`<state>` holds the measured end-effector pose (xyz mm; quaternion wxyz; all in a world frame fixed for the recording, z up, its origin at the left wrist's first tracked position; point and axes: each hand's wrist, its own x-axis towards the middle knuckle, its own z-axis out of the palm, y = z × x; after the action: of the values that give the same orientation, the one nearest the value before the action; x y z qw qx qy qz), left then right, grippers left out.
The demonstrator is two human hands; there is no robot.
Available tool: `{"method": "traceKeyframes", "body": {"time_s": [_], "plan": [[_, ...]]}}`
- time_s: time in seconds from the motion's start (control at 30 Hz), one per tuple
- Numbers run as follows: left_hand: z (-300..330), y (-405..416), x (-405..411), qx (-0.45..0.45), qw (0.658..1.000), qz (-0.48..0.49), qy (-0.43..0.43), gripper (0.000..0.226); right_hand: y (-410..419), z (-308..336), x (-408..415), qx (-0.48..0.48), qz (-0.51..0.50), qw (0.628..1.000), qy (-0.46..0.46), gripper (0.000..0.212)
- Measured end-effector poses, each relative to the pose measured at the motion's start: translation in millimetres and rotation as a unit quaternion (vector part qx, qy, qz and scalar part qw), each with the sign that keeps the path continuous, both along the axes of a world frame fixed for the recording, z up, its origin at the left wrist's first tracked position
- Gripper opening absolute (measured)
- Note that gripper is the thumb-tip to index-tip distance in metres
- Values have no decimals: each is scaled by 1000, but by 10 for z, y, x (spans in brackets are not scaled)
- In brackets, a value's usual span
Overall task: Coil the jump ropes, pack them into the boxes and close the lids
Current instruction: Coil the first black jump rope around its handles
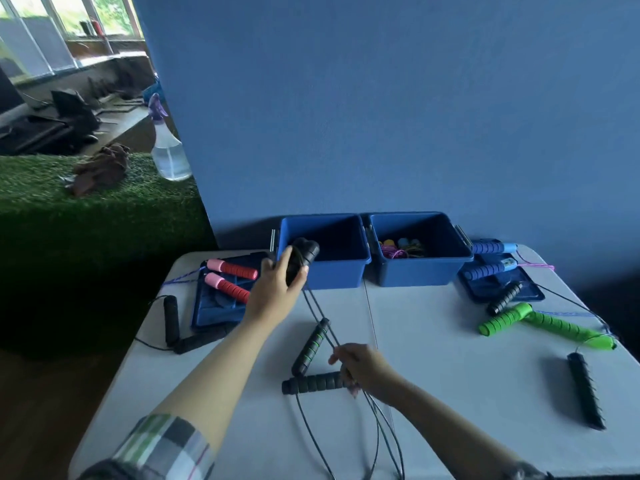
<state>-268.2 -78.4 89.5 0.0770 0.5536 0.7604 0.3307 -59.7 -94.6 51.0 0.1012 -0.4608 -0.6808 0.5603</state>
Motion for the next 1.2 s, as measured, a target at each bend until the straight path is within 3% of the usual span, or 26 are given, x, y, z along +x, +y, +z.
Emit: {"method": "traceKeyframes", "body": {"time_s": [0.07,0.13,0.23,0.37,0.63,0.77,0.87,0.97,1.1,1.2], "plan": [[-16,-17,-94,-41,996,-5,78,57,-52,75,43,138,68,983,-103,26],[-76,-48,-120,-95,982,-49,158,59,-88,228,60,218,130,956,-145,27],[-193,-115,-121,-150,959,-121,207,58,-18,542,72,274,168,937,-134,25],[-473,-217,-62,-105,924,-236,281,57,301,787,148,332,158,923,-111,19],[-590,-385,155,-40,889,-381,249,65,786,501,283,270,97,951,-114,22],[-518,-402,199,-21,895,-394,210,72,868,358,318,227,72,968,-84,34],[-441,-398,249,-3,905,-403,135,67,869,270,309,173,49,983,-40,31],[-335,-398,316,3,928,-372,35,65,848,178,290,79,-29,996,33,31],[-257,-334,446,39,953,-295,-52,60,683,183,73,-6,-99,994,36,33],[-206,-233,534,83,970,-198,-116,64,469,185,-95,-97,-106,980,140,28]]}}
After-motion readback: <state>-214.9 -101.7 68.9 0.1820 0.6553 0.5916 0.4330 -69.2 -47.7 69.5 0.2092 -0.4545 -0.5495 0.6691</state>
